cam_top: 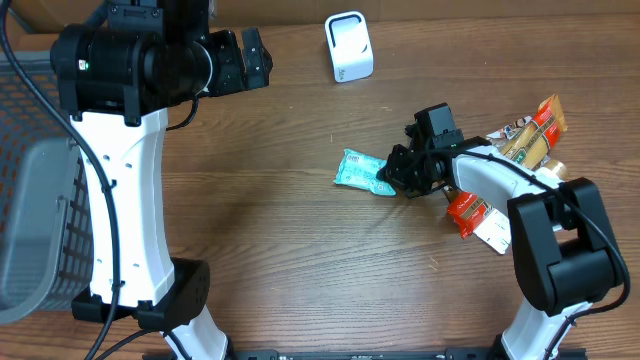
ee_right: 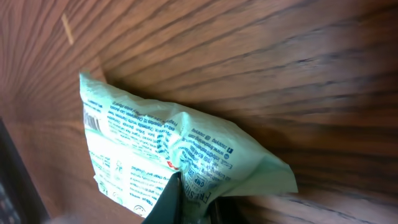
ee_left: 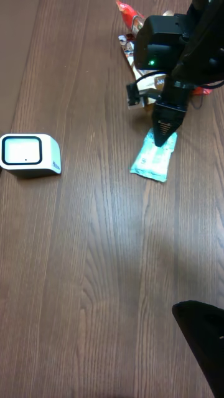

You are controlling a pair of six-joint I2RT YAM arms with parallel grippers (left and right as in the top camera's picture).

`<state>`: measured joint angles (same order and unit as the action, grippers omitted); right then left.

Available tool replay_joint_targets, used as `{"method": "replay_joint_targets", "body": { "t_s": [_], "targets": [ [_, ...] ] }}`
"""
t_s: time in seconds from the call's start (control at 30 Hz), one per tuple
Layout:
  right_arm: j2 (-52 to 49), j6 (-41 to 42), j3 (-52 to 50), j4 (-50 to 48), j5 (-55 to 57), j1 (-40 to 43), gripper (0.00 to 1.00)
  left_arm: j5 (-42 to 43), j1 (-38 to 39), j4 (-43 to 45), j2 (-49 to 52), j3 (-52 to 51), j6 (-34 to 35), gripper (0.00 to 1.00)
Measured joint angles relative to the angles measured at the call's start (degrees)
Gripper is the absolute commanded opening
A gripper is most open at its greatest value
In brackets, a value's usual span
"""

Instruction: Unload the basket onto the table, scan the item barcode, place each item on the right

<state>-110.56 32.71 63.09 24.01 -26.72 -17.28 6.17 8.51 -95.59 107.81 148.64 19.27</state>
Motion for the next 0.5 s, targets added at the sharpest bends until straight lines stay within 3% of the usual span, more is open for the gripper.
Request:
{"method": "replay_joint_targets", "body": {
  "t_s": [0.27,0.5],
  "targets": [
    [1.09,-13.4,4.52,13.0,-4.85,-0.02,0.04,0.0,0.0,0.02,0.0,0.0,0.0,0.99],
    [9.29,-25.64,20.33,28.85,-6.05,-0.02,0.04,0.0,0.0,0.0,0.0,0.0,0.0,0.99]
  ]
}}
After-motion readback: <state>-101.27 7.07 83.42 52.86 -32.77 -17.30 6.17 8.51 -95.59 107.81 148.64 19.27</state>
